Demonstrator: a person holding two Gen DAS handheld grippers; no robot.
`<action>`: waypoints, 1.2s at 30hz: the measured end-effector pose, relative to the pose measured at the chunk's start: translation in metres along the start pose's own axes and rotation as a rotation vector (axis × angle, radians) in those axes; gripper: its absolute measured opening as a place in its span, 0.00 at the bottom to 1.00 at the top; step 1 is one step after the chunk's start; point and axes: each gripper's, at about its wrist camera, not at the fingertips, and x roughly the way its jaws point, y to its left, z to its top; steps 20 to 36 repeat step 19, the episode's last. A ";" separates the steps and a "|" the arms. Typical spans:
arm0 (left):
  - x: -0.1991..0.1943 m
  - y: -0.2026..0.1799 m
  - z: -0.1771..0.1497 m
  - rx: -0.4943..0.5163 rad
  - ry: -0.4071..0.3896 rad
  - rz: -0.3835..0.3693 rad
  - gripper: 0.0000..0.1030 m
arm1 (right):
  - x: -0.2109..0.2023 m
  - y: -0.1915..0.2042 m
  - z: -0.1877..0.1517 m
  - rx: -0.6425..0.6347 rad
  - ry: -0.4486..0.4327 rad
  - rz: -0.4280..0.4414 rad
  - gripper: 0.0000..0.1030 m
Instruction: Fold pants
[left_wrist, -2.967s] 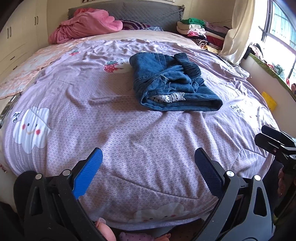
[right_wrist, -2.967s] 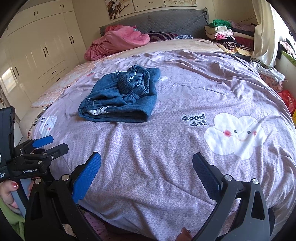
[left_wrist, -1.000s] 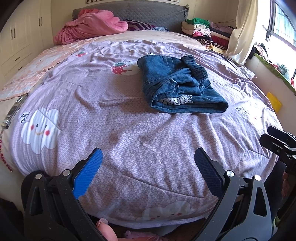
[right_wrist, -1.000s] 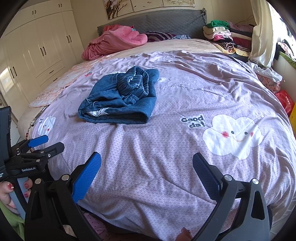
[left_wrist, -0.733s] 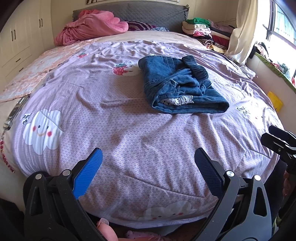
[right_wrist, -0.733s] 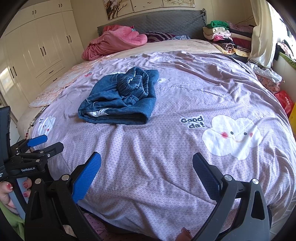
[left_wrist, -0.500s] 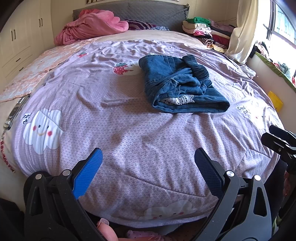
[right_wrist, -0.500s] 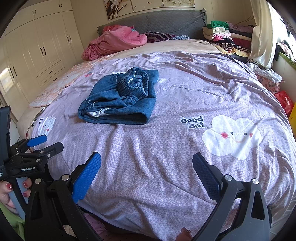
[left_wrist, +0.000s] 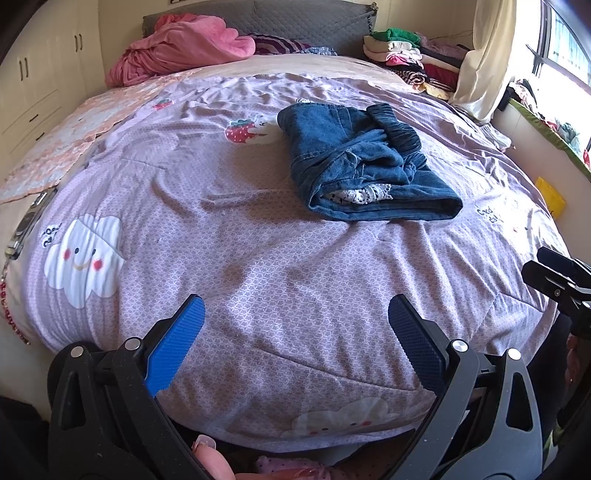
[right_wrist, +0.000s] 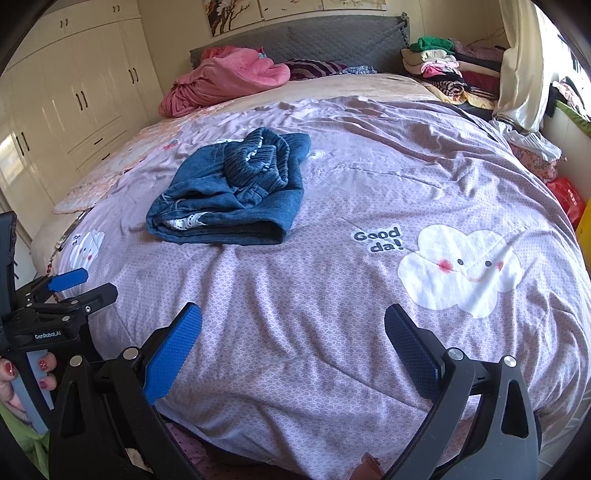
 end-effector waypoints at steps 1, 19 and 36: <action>0.002 0.000 0.001 -0.001 0.004 0.000 0.91 | 0.001 -0.001 0.000 0.002 0.002 -0.004 0.96; 0.100 0.136 0.120 -0.111 0.069 0.227 0.91 | 0.022 -0.204 0.065 0.255 -0.018 -0.340 0.96; 0.100 0.136 0.120 -0.111 0.069 0.227 0.91 | 0.022 -0.204 0.065 0.255 -0.018 -0.340 0.96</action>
